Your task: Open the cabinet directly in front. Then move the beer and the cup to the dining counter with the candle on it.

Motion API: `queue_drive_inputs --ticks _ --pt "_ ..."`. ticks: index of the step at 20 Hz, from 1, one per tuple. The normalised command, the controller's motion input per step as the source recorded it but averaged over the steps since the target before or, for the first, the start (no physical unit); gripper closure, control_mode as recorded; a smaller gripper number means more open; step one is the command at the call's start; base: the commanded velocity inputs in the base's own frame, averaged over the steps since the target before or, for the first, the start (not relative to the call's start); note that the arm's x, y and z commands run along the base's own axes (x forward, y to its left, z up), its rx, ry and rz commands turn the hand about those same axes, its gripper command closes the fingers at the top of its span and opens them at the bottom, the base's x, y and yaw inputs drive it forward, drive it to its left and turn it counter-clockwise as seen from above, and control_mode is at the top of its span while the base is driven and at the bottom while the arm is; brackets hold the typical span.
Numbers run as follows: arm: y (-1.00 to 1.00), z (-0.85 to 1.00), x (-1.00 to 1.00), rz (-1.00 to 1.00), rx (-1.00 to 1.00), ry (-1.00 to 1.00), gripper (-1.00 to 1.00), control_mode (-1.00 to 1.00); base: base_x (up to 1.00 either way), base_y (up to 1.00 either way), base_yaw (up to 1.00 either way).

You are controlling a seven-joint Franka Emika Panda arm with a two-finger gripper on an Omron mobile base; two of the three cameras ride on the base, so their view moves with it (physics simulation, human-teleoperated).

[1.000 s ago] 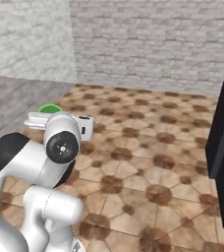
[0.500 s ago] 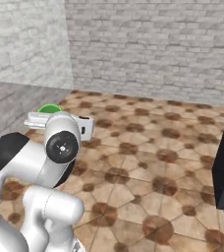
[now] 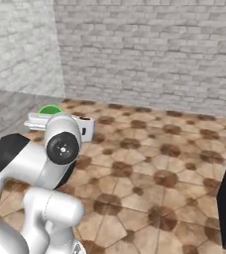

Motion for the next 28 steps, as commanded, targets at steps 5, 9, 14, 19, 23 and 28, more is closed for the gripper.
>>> queue_drive_inputs --ticks 5,9,14,19,23,28 --pt "0.00 0.00 0.00 0.00 0.00 0.00 1.00 1.00 1.00 0.00 -0.05" --pt "0.00 0.00 0.00 0.00 0.00 0.00 1.00 1.00 1.00 0.00 -0.16" --pt "0.00 0.00 0.00 0.00 0.00 0.00 1.00 1.00 1.00 0.01 -0.31" --pt "0.00 0.00 0.00 0.00 0.00 0.00 1.00 1.00 1.00 0.21 -0.49" --pt "0.00 0.00 0.00 0.00 0.00 0.00 1.00 1.00 0.98 0.67 -0.59" --pt "0.00 0.00 0.00 0.00 0.00 0.00 1.00 1.00 0.93 1.00 -0.56"
